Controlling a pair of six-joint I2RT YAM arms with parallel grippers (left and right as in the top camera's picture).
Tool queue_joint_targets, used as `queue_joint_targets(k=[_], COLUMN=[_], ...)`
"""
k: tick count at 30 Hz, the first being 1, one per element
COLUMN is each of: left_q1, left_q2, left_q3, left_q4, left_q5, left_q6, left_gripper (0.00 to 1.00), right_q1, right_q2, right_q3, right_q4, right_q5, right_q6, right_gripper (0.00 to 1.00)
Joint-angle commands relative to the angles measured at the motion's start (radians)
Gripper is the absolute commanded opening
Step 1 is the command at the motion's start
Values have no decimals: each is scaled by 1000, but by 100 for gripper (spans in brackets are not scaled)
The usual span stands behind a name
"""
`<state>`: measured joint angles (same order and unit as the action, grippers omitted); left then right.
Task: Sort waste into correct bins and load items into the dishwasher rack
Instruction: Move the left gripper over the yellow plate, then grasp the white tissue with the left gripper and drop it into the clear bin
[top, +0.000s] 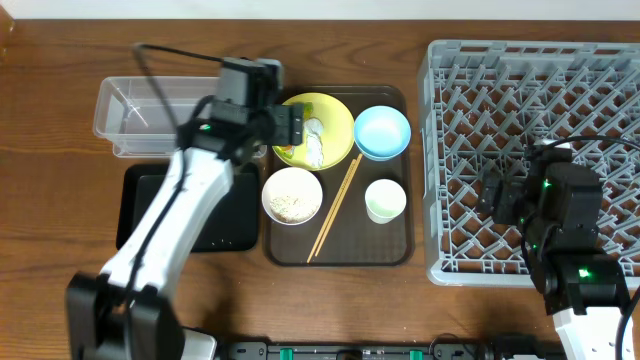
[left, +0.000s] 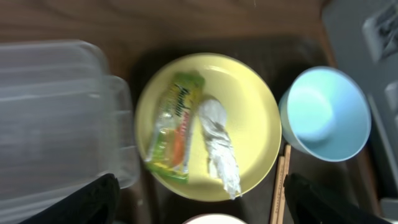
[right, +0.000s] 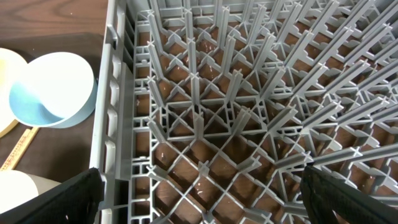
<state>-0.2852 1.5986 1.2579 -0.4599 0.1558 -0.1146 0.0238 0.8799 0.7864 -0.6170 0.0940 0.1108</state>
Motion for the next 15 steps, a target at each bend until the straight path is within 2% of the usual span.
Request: queue_joint_targets(k=[1,3,15], left_q1=[-45,-65,-105], left_q2=[100,150,370], left_q3=[10,10,10], left_q4=[26,49,180], left_q5=[8,8,9], left_q6=[17,17,12], left_gripper=[86,86,61], right_q1=[9,9,9], right_q2=[-2,-2,-2], right_q3=[24,24,24], right_q4=[0,0,0], right_q5=[3,3,3], right_q6=[8,8,8], right_gripper=[99,99,99])
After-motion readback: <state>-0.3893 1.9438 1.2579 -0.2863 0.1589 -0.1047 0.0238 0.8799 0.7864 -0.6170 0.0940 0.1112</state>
